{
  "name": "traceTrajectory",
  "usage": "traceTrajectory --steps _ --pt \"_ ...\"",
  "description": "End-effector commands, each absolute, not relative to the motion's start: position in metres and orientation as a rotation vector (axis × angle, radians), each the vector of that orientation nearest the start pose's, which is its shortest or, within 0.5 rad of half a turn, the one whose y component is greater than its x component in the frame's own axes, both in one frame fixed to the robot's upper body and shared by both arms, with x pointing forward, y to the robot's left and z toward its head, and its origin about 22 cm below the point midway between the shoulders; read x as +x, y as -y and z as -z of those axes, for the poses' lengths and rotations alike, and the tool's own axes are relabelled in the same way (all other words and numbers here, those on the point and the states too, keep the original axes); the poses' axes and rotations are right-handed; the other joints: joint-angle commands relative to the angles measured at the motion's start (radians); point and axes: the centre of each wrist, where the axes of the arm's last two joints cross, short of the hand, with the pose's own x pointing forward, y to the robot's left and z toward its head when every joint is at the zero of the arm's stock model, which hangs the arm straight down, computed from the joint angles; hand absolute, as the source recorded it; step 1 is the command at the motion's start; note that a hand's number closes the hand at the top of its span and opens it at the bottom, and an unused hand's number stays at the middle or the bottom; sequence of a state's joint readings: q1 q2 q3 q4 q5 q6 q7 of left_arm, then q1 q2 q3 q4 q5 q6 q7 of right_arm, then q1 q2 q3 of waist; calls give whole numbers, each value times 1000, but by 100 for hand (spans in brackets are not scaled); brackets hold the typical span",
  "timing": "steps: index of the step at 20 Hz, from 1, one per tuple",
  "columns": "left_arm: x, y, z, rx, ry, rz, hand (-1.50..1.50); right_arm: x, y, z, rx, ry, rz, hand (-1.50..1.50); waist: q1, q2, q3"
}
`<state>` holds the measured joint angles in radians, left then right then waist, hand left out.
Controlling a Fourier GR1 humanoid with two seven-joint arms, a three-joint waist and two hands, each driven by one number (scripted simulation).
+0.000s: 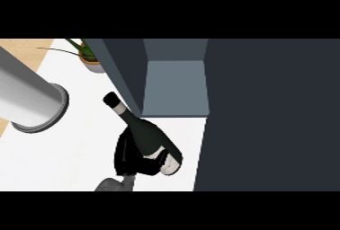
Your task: Pick up the wine, place it into the cabinet and close the cabinet
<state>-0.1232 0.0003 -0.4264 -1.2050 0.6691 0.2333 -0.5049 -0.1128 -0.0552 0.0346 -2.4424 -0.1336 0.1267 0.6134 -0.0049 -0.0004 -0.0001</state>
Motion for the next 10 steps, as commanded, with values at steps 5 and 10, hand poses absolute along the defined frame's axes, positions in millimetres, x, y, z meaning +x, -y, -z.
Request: traceTrajectory --steps 5,10 --pt "245 -100 79 -342 1534 -393 150 161 226 -202 262 1922 -252 -150 -4 1 0" --pt "254 -106 87 -359 1591 -421 150 158 221 -201 229 1938 -259 -150 -1 1 0"
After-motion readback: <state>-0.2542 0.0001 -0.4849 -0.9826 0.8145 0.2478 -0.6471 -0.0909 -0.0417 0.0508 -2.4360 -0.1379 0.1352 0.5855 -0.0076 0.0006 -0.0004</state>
